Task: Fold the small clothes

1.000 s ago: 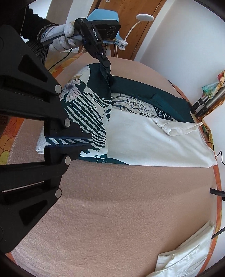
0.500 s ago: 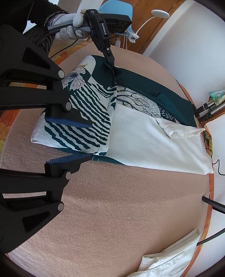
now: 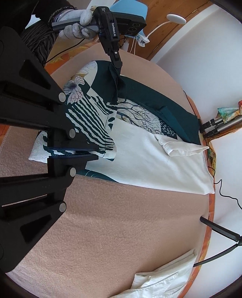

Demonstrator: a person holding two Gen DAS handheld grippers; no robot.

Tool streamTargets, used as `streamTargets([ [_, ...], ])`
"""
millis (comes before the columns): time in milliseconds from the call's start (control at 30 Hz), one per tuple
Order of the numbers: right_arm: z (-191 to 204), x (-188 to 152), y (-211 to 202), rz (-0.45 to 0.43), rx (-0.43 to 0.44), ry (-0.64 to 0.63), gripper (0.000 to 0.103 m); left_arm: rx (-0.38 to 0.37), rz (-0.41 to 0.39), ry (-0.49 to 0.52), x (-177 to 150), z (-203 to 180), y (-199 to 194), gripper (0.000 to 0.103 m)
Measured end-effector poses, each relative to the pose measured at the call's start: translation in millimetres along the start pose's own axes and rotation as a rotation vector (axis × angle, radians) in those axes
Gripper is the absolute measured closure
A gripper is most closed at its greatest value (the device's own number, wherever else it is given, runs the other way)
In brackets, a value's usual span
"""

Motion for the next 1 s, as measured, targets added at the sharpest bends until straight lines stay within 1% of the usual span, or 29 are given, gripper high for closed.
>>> streamTargets([
  [67,-4.1,9.1,-2.8,-0.042,-0.005,-0.004,0.099,-0.008,-0.014,0.000,6.3,-3.4,-1.4,0.102],
  [100,-6.7,12.5,-0.3,-0.040,-0.013,-0.007,0.099,-0.005,-0.023,0.005,9.8,-5.3,-1.5,0.102],
  [267,-15.2,17.0,25.5,0.003,-0.035,-0.012,0.099,0.008,-0.047,-0.004,25.5,-5.2,6.4,0.102],
  [400,-18.6,18.2,37.4,0.028,-0.065,-0.022,0.099,0.043,-0.069,0.027,27.2,-7.7,9.6,0.101],
  [467,-20.7,19.6,38.6,0.026,-0.075,-0.022,0.099,0.066,-0.063,0.037,28.8,-9.0,11.5,0.097],
  [533,-23.5,20.0,37.8,0.024,-0.104,-0.019,0.099,0.078,-0.078,0.027,30.5,-7.9,8.4,0.088],
  [567,-25.4,19.9,36.9,0.019,-0.103,-0.011,0.099,0.092,-0.083,0.025,32.0,-7.6,7.1,0.084],
  [600,-26.9,19.6,35.5,0.014,-0.106,-0.006,0.099,0.114,-0.094,0.030,33.5,-7.8,5.2,0.078],
  [700,-29.9,19.2,33.8,0.012,-0.093,0.011,0.099,0.113,-0.127,0.042,36.1,-8.6,-3.3,0.076],
  [733,-30.3,18.8,32.7,0.012,-0.102,0.013,0.099,0.119,-0.136,0.049,36.6,-9.7,-5.4,0.076],
  [833,-32.6,16.4,24.1,0.015,-0.152,0.030,0.099,0.082,-0.134,0.099,28.0,-16.4,-12.1,0.076],
  [867,-29.8,14.7,17.6,0.001,-0.144,0.036,0.099,0.086,-0.129,0.124,21.4,-20.0,-12.5,0.076],
  [933,-12.5,12.5,3.2,-0.059,-0.082,0.004,0.099,0.056,-0.109,0.177,3.9,-29.7,-9.7,0.076],
  [967,0.0,11.1,-1.5,-0.086,-0.042,-0.023,0.099,0.059,-0.094,0.204,-5.8,-35.5,-5.1,0.076],
  [1000,12.7,9.9,-2.9,-0.100,-0.009,-0.051,0.099,0.044,-0.067,0.237,-16.1,-42.4,0.5,0.076],
])
Point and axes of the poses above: each gripper's, at about its wrist camera, not at the fingertips, and y roughly the way its jaws point, z to its left, x to its top, the point moved 2 cm from there along y, roughly the way its jaws point, and after that the axes turned 14 degrees about -y, right-handed, at the moved point
